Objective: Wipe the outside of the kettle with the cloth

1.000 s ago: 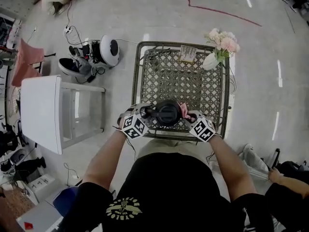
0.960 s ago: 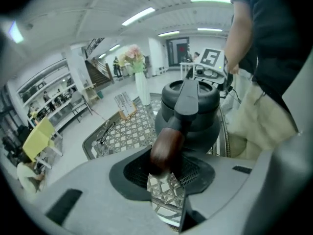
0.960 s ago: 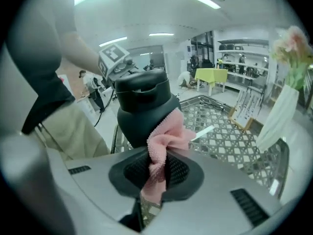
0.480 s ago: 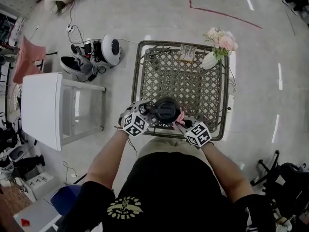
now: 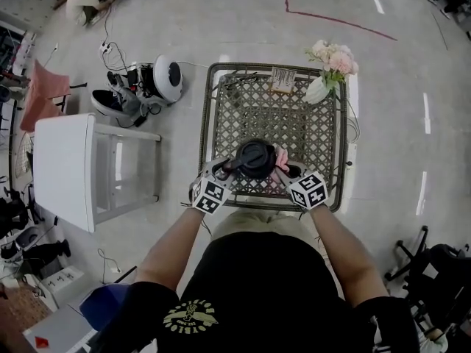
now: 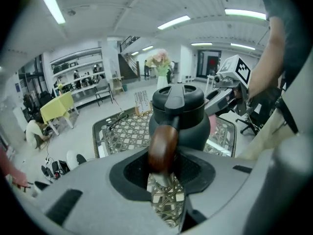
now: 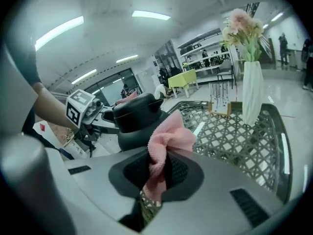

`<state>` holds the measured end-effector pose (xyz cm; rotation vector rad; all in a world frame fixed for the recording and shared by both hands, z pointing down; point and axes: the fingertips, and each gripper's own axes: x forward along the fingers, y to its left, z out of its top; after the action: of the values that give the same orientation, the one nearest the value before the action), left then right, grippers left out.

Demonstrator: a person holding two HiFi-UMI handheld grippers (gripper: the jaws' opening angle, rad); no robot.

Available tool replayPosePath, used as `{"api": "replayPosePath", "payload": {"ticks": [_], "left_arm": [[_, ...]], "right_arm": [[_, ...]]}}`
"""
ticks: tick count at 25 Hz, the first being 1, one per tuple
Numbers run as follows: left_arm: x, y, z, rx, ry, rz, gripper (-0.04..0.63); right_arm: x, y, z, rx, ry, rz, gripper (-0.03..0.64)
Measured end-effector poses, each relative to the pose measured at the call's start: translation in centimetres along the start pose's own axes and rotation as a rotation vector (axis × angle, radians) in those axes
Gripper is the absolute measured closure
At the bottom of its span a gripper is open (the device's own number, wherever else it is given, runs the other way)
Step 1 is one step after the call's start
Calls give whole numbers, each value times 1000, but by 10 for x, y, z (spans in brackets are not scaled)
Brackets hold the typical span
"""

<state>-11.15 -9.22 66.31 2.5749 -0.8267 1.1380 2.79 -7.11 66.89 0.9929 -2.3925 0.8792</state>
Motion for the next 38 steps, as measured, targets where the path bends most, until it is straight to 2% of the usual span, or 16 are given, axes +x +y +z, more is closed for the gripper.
{"api": "replayPosePath", "payload": {"ticks": [3, 7, 12, 18, 23, 28, 38], "left_arm": [[3, -12, 11, -37, -5, 24, 488], [5, -30, 15, -54, -3, 34, 492], [3, -44, -1, -48, 17, 35, 494], [5, -43, 0, -58, 10, 27, 494], [4, -42, 0, -64, 8, 27, 494], [3, -42, -1, -70, 4, 29, 494], [3, -42, 1, -68, -11, 36, 494]], "right_arm": [[-2, -20, 5, 5, 12, -37, 575], [-5, -40, 20, 55, -33, -78, 577], [-4, -33, 34, 64, -74, -46, 577], [-18, -13, 5, 101, -55, -6, 578], [-17, 8, -17, 59, -3, 14, 577], [0, 18, -48, -38, 120, 33, 577], [39, 7, -95, -135, 282, 15, 577]]}}
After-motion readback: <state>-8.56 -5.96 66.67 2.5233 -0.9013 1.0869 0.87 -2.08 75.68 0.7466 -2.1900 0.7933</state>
